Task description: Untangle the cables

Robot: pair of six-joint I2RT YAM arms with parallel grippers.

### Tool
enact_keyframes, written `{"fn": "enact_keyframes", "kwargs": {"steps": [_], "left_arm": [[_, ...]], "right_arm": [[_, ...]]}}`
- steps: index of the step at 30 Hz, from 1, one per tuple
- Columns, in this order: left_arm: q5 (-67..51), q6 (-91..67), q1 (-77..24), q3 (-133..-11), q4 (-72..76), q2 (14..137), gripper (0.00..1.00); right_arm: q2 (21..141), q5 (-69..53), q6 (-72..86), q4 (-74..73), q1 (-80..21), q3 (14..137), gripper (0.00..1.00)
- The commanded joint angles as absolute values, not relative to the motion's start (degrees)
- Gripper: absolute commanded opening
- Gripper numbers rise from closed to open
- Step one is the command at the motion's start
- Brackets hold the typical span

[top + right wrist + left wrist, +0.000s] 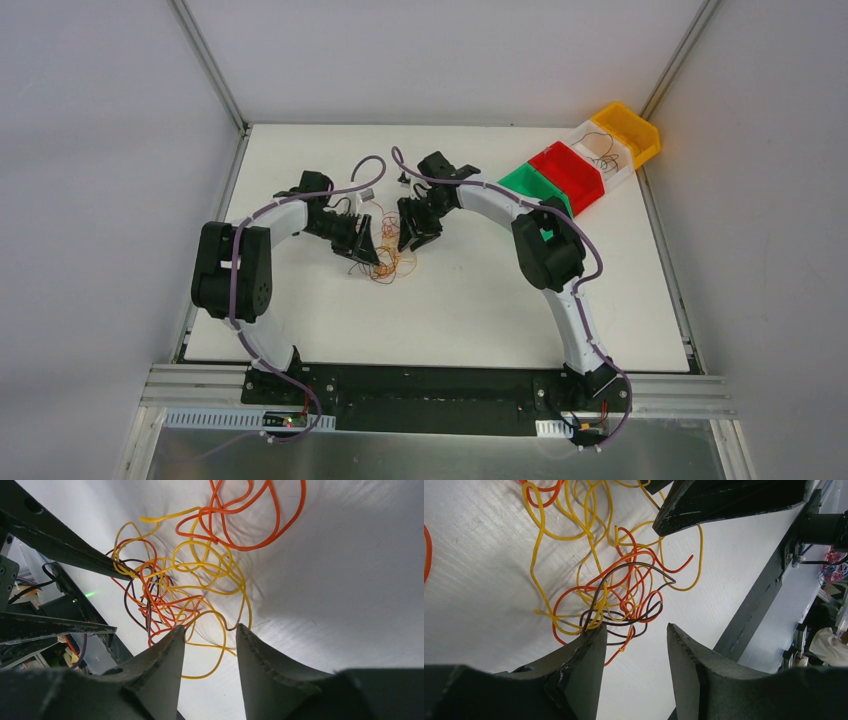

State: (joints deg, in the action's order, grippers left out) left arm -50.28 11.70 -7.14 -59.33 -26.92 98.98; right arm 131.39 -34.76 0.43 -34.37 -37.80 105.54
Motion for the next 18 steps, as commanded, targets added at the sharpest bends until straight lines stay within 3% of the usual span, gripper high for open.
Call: {"fn": "enact_keyframes", "kwargs": {"steps": [1,12,18], "left_arm": [[-50.87,15.82,-7.65,-61.29,-27.6,96.16,0.49],[-48.21,33.14,-11.93,-61.41,-28.03,94.26,0.49],[-43.29,35.81,-14.68,-61.54,-28.4,96.42,0.44]], "right_arm": [[132.01,-34.06,0.39,-34.09,-38.22,106.39,0.42],[132.09,-33.85,-0.69,-34.44,-38.19,106.2,0.4],[131.87,-33.25,-1.06,-34.41,-38.15,105.93,0.4]]}}
